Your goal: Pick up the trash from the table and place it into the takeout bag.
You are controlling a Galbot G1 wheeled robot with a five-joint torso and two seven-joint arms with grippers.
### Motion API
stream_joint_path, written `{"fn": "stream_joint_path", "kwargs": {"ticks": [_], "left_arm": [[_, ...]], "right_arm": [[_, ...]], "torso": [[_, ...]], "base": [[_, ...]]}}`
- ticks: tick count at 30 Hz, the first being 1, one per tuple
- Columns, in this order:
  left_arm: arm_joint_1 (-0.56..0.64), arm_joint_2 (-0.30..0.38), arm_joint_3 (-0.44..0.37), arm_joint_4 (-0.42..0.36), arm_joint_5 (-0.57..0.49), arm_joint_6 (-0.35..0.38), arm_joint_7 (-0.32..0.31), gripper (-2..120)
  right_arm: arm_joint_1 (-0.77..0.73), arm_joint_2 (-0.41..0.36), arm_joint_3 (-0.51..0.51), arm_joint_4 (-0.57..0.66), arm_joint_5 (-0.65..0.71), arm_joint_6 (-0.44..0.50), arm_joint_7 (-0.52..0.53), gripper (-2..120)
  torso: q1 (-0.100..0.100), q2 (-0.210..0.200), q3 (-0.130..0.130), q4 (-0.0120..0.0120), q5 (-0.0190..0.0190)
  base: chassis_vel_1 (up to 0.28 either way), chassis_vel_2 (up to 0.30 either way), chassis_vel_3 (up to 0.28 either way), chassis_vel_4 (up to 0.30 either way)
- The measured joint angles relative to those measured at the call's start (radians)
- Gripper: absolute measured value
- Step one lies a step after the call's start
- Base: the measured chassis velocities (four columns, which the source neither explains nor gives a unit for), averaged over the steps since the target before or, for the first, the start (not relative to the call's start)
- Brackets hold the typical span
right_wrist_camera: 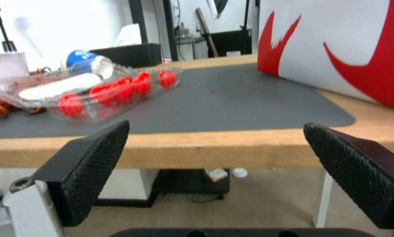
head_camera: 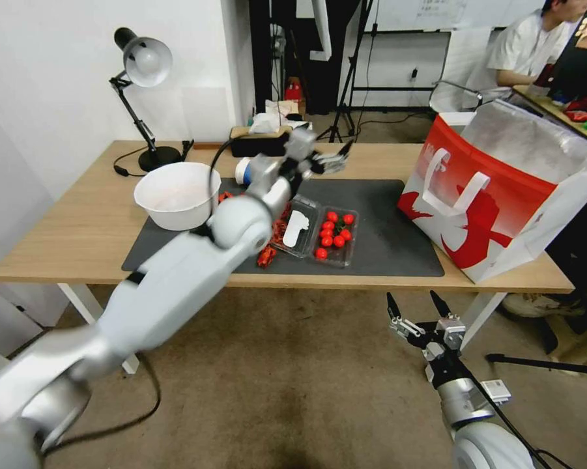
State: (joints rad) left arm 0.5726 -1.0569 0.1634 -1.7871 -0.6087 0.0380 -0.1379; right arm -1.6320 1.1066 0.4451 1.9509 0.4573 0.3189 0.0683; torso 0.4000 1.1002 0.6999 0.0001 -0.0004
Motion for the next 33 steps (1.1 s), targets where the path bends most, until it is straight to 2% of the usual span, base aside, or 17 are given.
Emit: {"fn": "stream_joint_path", "kwargs": {"ticks": [1, 2, 4, 7, 8, 10, 11, 14, 18, 21, 23, 24, 26, 30, 33], "left_arm": [[0.058, 0.009, -0.037, -0.024, 0.015, -0.005, 0.006, 100], [0.058, 0.009, -0.037, -0.024, 0.015, -0.005, 0.006, 100], [0.190, 0.018, -0.149, -0.087, 0.047, -0.011, 0.018, 100], [0.237, 0.018, -0.188, -0.109, 0.059, -0.012, 0.022, 100], [0.318, 0.016, -0.241, -0.140, 0.084, -0.016, 0.027, 100], [0.413, 0.011, -0.285, -0.165, 0.120, -0.038, 0.029, 100], [0.413, 0.011, -0.285, -0.165, 0.120, -0.038, 0.029, 100], [0.526, -0.019, -0.350, -0.189, 0.191, -0.073, 0.027, 100], [0.617, -0.053, -0.401, -0.215, 0.237, -0.077, 0.026, 100], [0.630, -0.058, -0.407, -0.218, 0.244, -0.077, 0.026, 100], [0.753, -0.105, -0.473, -0.250, 0.298, -0.089, 0.030, 100], [0.753, -0.105, -0.473, -0.250, 0.298, -0.089, 0.030, 100], [0.861, -0.135, -0.527, -0.269, 0.332, -0.118, 0.042, 100], [0.934, -0.145, -0.583, -0.264, 0.345, -0.163, 0.060, 100], [1.006, -0.144, -0.666, -0.245, 0.337, -0.226, 0.086, 100]], "right_arm": [[-0.005, -0.001, 0.002, 0.009, 0.000, 0.000, 0.000, 100], [-0.005, -0.001, 0.002, 0.009, 0.000, 0.000, 0.000, 100], [-0.021, 0.000, 0.008, 0.032, 0.000, 0.003, -0.001, 100], [-0.025, 0.002, 0.010, 0.038, 0.000, 0.005, -0.002, 100], [-0.031, 0.003, 0.013, 0.045, 0.000, 0.007, -0.002, 100], [-0.040, 0.003, 0.016, 0.052, -0.001, 0.013, -0.004, 100], [-0.040, 0.003, 0.016, 0.052, -0.001, 0.013, -0.004, 100], [-0.048, 0.003, 0.021, 0.062, -0.001, 0.015, -0.005, 100], [-0.054, 0.003, 0.022, 0.072, -0.002, 0.015, -0.008, 100], [-0.055, 0.003, 0.022, 0.074, -0.002, 0.015, -0.009, 100], [-0.067, 0.006, 0.024, 0.095, -0.003, 0.016, -0.010, 100], [-0.067, 0.006, 0.024, 0.095, -0.003, 0.016, -0.010, 100], [-0.080, 0.007, 0.028, 0.115, -0.005, 0.020, -0.011, 100], [-0.074, 0.007, 0.026, 0.119, -0.006, 0.021, -0.011, 100], [-0.069, 0.006, 0.017, 0.119, -0.006, 0.019, -0.008, 100]], "torso": [[0.000, 0.000, 0.000, 0.0001, 0.0000], [0.000, 0.000, 0.000, 0.0001, 0.0000], [0.000, 0.000, 0.000, -0.0003, 0.0003], [0.000, 0.000, 0.000, -0.0003, 0.0006], [0.000, 0.000, 0.000, 0.0000, 0.0004], [0.000, 0.000, 0.000, 0.0001, 0.0002], [0.000, 0.000, 0.000, 0.0001, 0.0002], [0.000, 0.000, 0.000, -0.0003, 0.0004], [0.000, 0.000, 0.000, -0.0003, 0.0006], [0.000, 0.000, 0.000, -0.0004, 0.0006], [0.000, 0.000, 0.000, -0.0004, 0.0005], [0.000, 0.000, 0.000, -0.0004, 0.0005], [0.000, 0.000, 0.000, 0.0002, 0.0000], [0.000, 0.000, 0.000, 0.0000, 0.0003], [0.000, 0.000, 0.000, -0.0001, 0.0004]], "base": [[0.000, 0.000, 0.000, 0.000], [0.000, 0.000, 0.000, 0.000], [0.000, 0.000, 0.000, 0.000], [0.000, 0.000, 0.000, 0.000], [0.000, 0.000, 0.000, 0.000], [0.000, 0.000, 0.000, 0.000], [0.000, 0.000, 0.000, 0.000], [0.000, 0.000, 0.000, 0.000], [0.000, 0.000, 0.000, 0.000], [0.000, 0.000, 0.000, 0.000], [0.000, 0.000, 0.000, 0.000], [0.000, 0.000, 0.000, 0.000], [0.000, 0.000, 0.000, 0.000], [0.000, 0.000, 0.000, 0.000], [0.000, 0.000, 0.000, 0.000]]}}
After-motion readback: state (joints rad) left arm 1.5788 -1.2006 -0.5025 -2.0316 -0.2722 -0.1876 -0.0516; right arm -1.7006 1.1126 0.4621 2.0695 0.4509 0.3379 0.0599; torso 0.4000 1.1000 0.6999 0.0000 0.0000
